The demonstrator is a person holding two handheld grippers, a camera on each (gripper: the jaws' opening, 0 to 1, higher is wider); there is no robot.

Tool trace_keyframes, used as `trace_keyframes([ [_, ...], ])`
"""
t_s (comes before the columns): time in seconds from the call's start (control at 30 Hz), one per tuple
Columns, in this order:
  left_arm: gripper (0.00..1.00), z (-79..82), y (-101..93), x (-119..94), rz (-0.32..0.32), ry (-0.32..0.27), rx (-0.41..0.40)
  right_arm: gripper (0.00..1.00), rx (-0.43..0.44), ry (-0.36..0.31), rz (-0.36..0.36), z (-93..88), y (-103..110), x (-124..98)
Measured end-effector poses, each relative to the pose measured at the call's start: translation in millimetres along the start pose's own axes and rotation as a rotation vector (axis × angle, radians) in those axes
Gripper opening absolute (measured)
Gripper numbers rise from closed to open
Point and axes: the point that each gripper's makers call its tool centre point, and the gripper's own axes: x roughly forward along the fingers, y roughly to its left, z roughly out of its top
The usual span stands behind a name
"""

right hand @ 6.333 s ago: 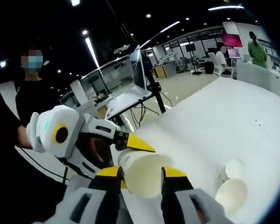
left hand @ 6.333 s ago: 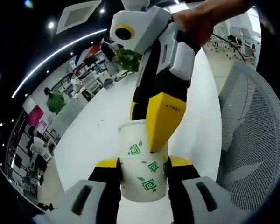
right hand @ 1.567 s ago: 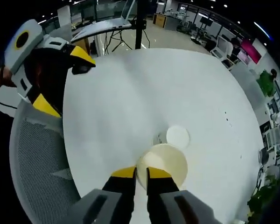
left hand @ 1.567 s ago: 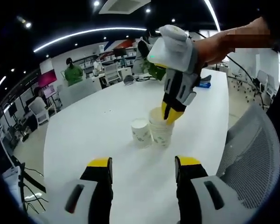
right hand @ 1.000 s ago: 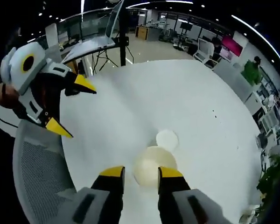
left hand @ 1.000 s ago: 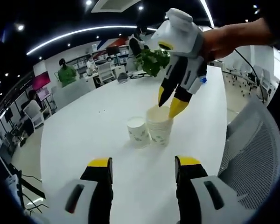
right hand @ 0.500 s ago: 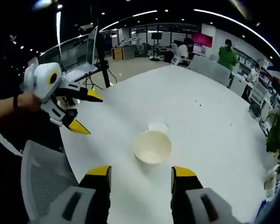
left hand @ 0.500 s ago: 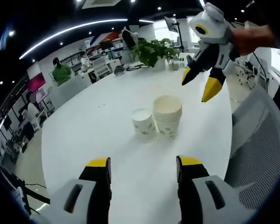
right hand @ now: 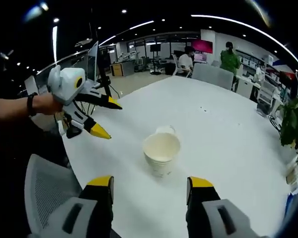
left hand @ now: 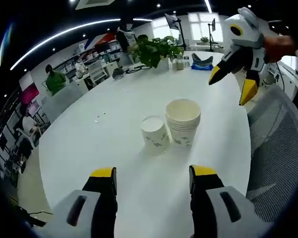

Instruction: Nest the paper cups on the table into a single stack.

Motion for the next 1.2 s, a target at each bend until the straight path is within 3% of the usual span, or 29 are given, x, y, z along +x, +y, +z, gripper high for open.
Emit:
trace_keyframes([
  [0.37, 0.57, 14.8, 4.2, 43.8, -0.139, 0.02, 0.106, 0.59, 0.042, -0.013, -0.02, -10.1, 3.3, -7.9],
  [0.5, 0.57, 18.8, -0.3, 66.3, -0.205, 0.071, 0.211, 0.59, 0.056, -0.017, -0.022, -12.2, 4.0, -15.3],
  [0.7, 0.57, 37.1, -6.9, 87.6, -0.291, 0.082, 0.269, 0.58, 0.073, -0.018, -0.022, -17.6, -0.7, -18.4],
  [0.77, 0.57, 39.8, -4.4, 98.8, -0.326, 0.095, 0.332, 0.58, 0.079, -0.017, -0.019, -19.6, -0.2, -18.8],
  [0.97, 0.54, 40.0, -18.3, 101.0, -0.407, 0.157, 0.472, 0.58, 0.071, -0.003, 0.0, -23.7, -1.7, -13.5],
  [1.2, 0.52, 39.5, -17.1, 121.7, -0.477, 0.167, 0.496, 0.57, 0.054, 0.004, 0.027, -25.5, -2.9, -9.5],
])
